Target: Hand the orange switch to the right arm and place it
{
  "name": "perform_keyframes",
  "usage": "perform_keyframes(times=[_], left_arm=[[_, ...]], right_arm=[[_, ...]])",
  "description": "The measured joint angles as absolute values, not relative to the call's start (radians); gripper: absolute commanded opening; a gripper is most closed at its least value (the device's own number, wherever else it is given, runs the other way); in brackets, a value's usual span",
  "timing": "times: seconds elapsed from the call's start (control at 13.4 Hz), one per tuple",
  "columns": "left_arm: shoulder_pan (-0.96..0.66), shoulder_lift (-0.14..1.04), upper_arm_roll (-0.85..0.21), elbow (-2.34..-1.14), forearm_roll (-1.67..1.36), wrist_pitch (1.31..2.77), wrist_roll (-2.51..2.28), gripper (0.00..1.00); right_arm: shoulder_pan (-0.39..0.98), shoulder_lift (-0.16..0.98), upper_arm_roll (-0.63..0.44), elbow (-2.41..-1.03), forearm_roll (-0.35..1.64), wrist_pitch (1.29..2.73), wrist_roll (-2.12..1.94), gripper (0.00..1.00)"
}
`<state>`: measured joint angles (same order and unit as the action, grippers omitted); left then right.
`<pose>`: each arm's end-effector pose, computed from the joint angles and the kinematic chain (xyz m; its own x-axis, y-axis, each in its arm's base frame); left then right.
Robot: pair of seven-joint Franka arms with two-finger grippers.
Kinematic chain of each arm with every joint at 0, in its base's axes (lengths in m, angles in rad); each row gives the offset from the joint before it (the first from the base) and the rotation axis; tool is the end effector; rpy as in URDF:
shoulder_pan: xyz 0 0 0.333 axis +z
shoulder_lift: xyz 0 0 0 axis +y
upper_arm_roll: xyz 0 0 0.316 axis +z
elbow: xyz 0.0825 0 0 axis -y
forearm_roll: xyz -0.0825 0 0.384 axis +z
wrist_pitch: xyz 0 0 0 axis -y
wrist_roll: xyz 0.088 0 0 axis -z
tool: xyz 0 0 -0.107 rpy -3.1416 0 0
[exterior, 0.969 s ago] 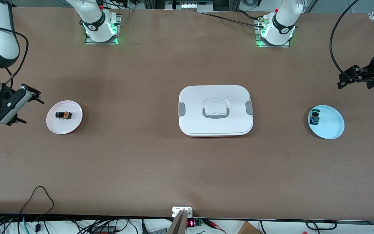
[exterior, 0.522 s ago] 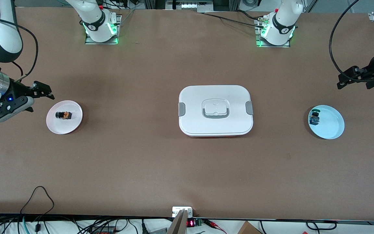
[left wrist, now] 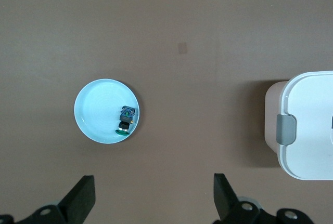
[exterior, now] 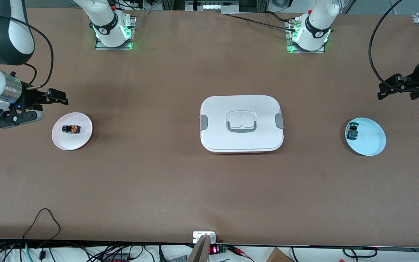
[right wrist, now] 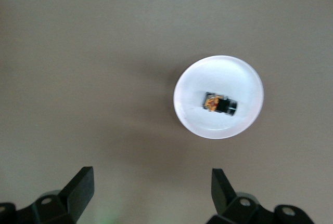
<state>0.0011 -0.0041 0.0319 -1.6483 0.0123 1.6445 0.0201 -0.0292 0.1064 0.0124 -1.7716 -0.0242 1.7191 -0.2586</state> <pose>0.5579 0.0197 0.5965 0.9999 0.0120 0.0000 0.0120 -0.9999 -0.0121 0.5764 -0.0122 0.4814 0.9569 0.2432 -0.1586 0.2433 -0.9698 -0.0194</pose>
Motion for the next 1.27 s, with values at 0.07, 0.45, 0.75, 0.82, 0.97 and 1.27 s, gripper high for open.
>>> perform_keyframes(times=[0.07, 0.45, 0.75, 0.82, 0.97, 1.27], left_arm=[[0.001, -0.004, 0.031, -1.648, 0.012, 1.645, 0.02, 1.0], [-0.002, 0.001, 0.024, -1.643, 0.012, 1.645, 0.02, 1.0], [-0.001, 0.009, 0.025, -1.626, 0.012, 1.645, 0.02, 1.0], [-0.001, 0.01, 0.025, -1.625, 0.012, 1.645, 0.02, 1.0], [-0.002, 0.011, 0.024, -1.624, 0.012, 1.645, 0.02, 1.0], [-0.002, 0.011, 0.024, -1.62, 0.012, 1.645, 0.02, 1.0]], right_arm=[[-0.029, 0.105, 0.012, -1.759, -0.046, 1.73, -0.259, 1.0], [-0.029, 0.103, 0.009, -1.644, -0.044, 1.687, -0.084, 1.0], [-0.029, 0.094, 0.008, -1.504, -0.043, 1.543, -0.038, 1.0], [-0.029, 0.09, 0.007, -1.479, -0.043, 1.502, -0.034, 1.0], [-0.031, 0.078, 0.001, -1.486, -0.043, 1.493, -0.031, 1.0], [-0.037, -0.017, -0.004, -1.725, -0.043, 1.7, -0.031, 1.0]])
